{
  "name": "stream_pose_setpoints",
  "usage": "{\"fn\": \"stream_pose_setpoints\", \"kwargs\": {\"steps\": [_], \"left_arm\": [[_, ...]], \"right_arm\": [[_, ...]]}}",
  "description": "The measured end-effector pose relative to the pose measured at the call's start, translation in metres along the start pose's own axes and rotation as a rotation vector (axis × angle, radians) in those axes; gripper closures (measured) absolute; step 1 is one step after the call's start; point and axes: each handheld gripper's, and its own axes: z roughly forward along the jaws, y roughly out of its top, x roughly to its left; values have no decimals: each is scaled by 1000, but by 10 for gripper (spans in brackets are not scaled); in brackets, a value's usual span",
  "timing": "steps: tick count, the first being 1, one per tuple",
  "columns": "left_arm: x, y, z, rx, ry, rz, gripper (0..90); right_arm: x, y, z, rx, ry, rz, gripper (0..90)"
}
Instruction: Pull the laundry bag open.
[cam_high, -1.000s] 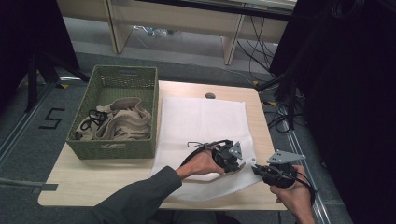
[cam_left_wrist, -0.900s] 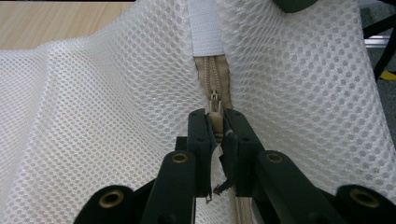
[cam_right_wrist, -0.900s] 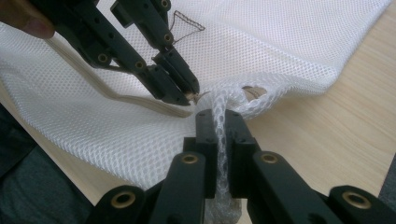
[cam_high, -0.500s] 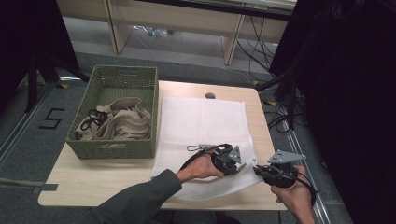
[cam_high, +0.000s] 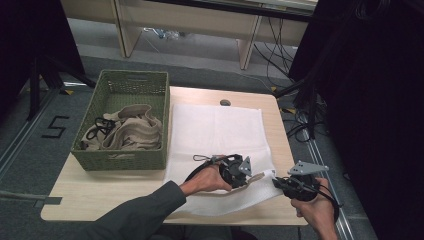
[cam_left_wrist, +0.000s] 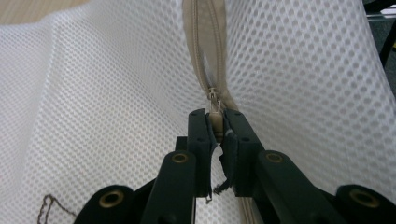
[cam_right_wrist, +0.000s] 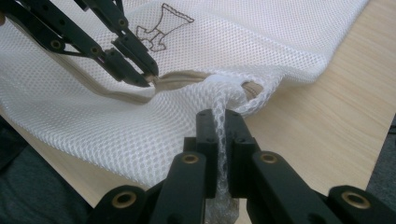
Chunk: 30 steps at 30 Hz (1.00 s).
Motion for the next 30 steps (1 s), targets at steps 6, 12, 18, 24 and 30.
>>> {"fn": "stream_pose_setpoints", "kwargs": {"steps": [6,12,18,24,30], "left_arm": [[-1,-20,-9,3,11,-32,817],[-4,-29,-20,6,26,-22,817],[-5,-40,-24,16,23,-32,816],[-7,-49,-34,6,28,-49,817],[-7,-55,-39,-3,34,-55,816]], "right_arm": [[-2,-1,-1,4,-13,7,872],[-2,-1,0,6,-6,8,872],[-3,-2,0,14,-13,4,872],[-4,-2,2,22,-16,7,872],[-4,-3,2,24,-15,5,872]]}}
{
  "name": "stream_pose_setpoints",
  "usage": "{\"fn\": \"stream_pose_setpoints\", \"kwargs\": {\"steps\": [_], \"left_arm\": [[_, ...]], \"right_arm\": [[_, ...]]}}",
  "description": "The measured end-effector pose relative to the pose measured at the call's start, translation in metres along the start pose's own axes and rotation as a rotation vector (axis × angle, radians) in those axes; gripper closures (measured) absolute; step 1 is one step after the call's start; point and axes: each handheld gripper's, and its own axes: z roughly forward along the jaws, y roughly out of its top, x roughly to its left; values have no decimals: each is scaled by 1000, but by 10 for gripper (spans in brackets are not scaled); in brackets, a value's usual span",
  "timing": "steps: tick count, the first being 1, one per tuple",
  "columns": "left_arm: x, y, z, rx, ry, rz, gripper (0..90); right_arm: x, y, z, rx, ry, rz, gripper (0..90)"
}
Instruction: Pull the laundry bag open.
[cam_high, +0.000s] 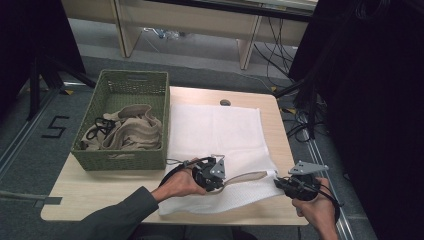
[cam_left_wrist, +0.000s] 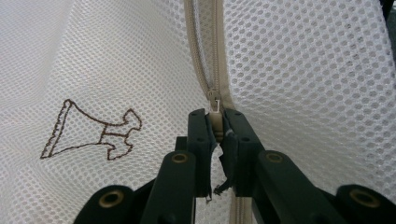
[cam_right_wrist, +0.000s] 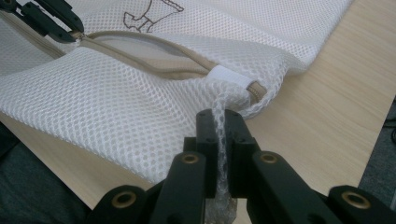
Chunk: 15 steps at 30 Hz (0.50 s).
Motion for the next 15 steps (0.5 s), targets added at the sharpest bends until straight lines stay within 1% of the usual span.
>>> {"fn": "stream_pose_setpoints", "kwargs": {"steps": [1,4,7,9,11,15], "left_arm": [[0,-1,0,-1,1,-1,816],[-3,-1,-2,6,6,14,816],[-1,-4,-6,2,1,0,816],[-1,-6,-8,4,7,-5,816],[-1,-7,-10,16,8,4,816],[-2,-14,-10,28,9,-1,816]], "right_arm": [[0,0,0,3,1,-2,872],[0,0,1,10,-3,1,872],[-1,-1,1,5,0,-6,872],[-1,-1,2,8,1,-2,872],[-1,-1,3,8,-1,-8,872],[-1,-1,4,20,-3,1,872]]}}
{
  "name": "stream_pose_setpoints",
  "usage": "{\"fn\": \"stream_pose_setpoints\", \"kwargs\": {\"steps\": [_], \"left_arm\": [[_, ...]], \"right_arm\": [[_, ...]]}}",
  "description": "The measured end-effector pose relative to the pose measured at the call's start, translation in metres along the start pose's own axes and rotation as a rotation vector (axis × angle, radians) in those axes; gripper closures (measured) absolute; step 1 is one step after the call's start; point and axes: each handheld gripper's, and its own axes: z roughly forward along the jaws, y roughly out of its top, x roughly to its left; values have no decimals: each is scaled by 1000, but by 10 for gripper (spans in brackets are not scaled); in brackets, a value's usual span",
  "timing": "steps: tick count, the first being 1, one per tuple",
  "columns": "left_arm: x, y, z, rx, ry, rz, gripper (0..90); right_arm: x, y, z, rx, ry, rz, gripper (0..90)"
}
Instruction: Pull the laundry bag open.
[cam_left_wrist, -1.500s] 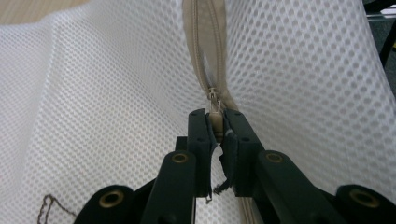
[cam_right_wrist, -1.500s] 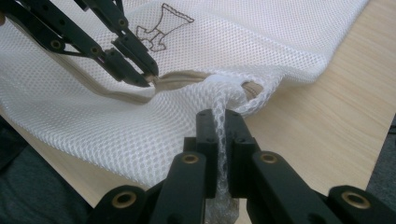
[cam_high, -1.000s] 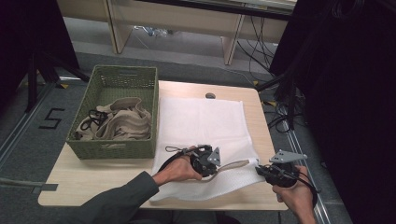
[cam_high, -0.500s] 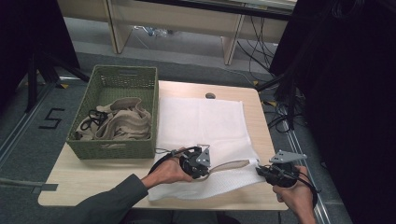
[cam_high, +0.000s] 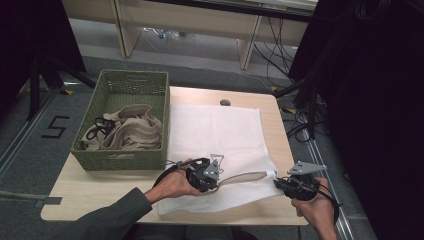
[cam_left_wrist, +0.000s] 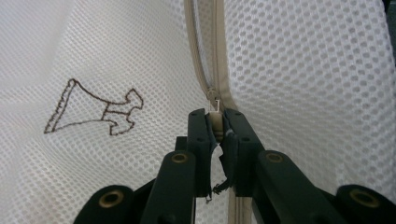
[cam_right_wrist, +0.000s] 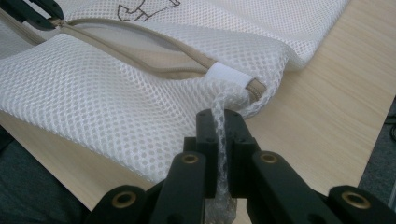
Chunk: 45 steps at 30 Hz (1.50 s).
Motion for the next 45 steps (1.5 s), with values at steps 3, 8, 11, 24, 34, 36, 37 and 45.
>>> {"fn": "stream_pose_setpoints", "kwargs": {"steps": [3,8,11,24,34,36,37,45], "left_arm": [[-1,-4,-3,7,4,-2,816],[-1,-14,-10,20,8,-11,816],[-2,-16,-14,24,16,-7,816],[0,-36,-34,35,29,-30,815],[-2,-50,-44,50,39,-40,816],[-3,-54,-47,49,42,-48,815],[-3,-55,-48,50,42,-51,815],[-3,-74,-59,69,59,-74,816]], "right_arm": [[0,-1,0,12,-15,-5,872],[-4,-3,1,19,-23,0,872],[-4,-3,1,23,-26,0,872],[-5,-4,4,35,-27,5,872],[-7,-5,7,42,-22,3,872],[-7,-5,7,46,-25,3,871],[-7,-5,8,47,-25,3,871],[-8,-6,9,57,-27,7,871]]}}
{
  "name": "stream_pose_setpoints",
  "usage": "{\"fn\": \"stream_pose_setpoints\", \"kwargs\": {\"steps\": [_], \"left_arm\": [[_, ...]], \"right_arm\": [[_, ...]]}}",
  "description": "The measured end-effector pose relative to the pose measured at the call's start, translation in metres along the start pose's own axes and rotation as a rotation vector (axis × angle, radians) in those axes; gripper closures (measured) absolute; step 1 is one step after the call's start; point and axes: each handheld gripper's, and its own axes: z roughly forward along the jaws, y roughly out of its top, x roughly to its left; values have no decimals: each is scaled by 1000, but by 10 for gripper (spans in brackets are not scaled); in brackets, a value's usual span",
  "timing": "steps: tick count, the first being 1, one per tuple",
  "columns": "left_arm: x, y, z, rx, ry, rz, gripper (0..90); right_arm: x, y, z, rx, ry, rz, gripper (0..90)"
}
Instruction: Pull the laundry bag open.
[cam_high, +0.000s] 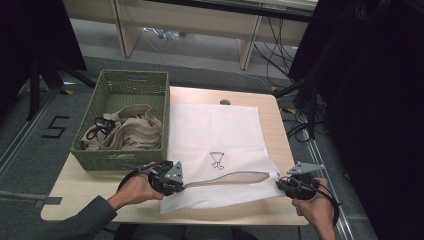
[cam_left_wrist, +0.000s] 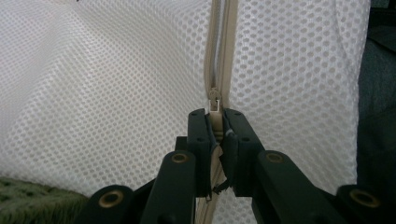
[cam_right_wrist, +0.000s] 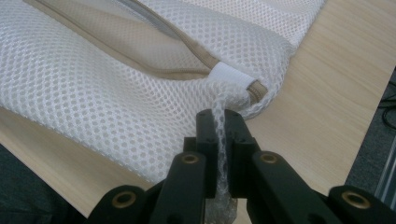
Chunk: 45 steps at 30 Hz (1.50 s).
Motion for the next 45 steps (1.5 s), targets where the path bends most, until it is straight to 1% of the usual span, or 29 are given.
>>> {"fn": "stream_pose_setpoints", "kwargs": {"steps": [4,9,11,12,13,14,16,17,18,19,20,21,22,23,25,26,29,30,32,37,40,42,44,45], "left_arm": [[1,-6,-6,-2,14,-6,816],[4,-14,-12,-4,17,-24,816],[3,-17,-13,2,22,-28,816],[4,-19,-14,-6,18,-38,816],[4,-20,-14,4,21,-32,816],[4,-22,-14,5,25,-35,816],[5,-25,-15,0,22,-49,816],[6,-27,-15,4,29,-47,816],[6,-28,-15,2,24,-50,816],[5,-29,-16,0,29,-47,816],[5,-29,-16,5,32,-49,816],[5,-32,-17,24,48,-39,816],[5,-34,-17,34,54,-40,816],[7,-39,-17,40,57,-51,816],[9,-49,-18,54,70,-71,816],[10,-55,-19,59,62,-87,816],[11,-62,-23,43,69,-104,816],[11,-62,-25,36,71,-108,816],[11,-60,-26,34,76,-104,815],[10,-60,-23,48,70,-102,815],[10,-60,-22,50,72,-104,815],[9,-59,-22,46,72,-107,815],[9,-58,-21,47,77,-111,815],[9,-58,-20,48,78,-112,814]], "right_arm": [[0,0,0,3,-3,3,871],[0,0,2,6,1,0,872],[0,0,3,4,5,-4,872],[0,0,3,7,-1,-6,872],[1,0,3,6,5,3,872],[1,0,2,11,2,0,872],[0,-1,3,9,5,2,872],[0,-1,4,11,2,4,871],[0,-1,4,13,1,2,871],[0,-1,4,12,4,4,872],[0,-1,4,12,3,4,872],[0,-1,4,13,0,4,872],[-1,-1,4,22,-14,-1,872],[-1,-1,4,31,-15,1,872],[-4,-3,3,27,-19,4,871],[-4,-4,3,27,-16,9,872],[-3,-3,4,26,-5,11,872],[-2,-2,5,27,-3,1,872],[-2,-1,5,34,-8,-1,872],[-1,-3,7,40,-6,3,871],[-1,-3,9,40,-8,-9,870],[-1,-4,10,43,0,-7,866],[-1,-5,11,44,-1,-13,860],[0,-5,12,53,10,-18,858]]}}
